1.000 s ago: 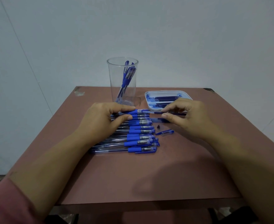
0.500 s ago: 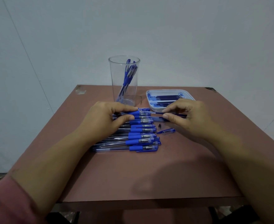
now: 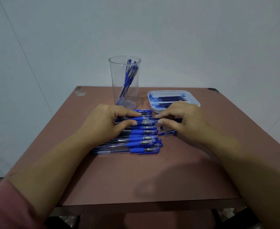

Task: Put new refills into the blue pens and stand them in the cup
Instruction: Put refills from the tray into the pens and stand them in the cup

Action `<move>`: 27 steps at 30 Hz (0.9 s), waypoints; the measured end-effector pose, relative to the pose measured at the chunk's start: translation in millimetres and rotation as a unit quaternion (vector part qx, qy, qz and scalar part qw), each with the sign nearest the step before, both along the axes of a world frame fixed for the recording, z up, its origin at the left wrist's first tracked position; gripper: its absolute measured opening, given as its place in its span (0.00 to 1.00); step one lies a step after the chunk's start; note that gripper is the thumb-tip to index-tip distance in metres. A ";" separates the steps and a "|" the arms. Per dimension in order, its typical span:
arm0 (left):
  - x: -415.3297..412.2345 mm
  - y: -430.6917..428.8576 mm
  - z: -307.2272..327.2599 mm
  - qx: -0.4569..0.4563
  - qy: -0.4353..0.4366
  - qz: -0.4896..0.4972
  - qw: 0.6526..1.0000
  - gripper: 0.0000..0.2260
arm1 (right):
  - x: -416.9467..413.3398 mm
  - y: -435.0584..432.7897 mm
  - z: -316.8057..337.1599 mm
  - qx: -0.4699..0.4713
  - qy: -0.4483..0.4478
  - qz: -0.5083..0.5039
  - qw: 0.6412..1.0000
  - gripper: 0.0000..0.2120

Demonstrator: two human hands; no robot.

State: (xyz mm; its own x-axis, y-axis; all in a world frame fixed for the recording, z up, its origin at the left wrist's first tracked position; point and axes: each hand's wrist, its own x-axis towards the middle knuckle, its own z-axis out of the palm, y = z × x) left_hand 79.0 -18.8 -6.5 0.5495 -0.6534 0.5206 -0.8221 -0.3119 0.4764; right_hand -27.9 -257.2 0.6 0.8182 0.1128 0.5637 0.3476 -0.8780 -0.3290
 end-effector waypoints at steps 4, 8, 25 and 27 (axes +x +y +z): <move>-0.2 0.2 0.7 -0.010 0.000 0.005 1.000 0.12 | -1.4 -0.6 -1.1 -0.021 -0.018 -0.001 1.000 0.16; -1.1 0.3 0.7 -0.011 -0.002 0.006 1.000 0.12 | -2.8 -3.1 -1.2 0.002 -0.022 -0.018 1.000 0.09; -2.7 -1.6 0.2 -0.005 -0.005 0.000 1.000 0.12 | -2.5 6.7 -4.6 0.012 -0.014 -0.003 1.000 0.12; -3.1 -1.5 0.7 -0.006 -0.004 0.000 1.000 0.12 | -3.9 8.4 -4.1 0.039 -0.018 -0.011 0.999 0.10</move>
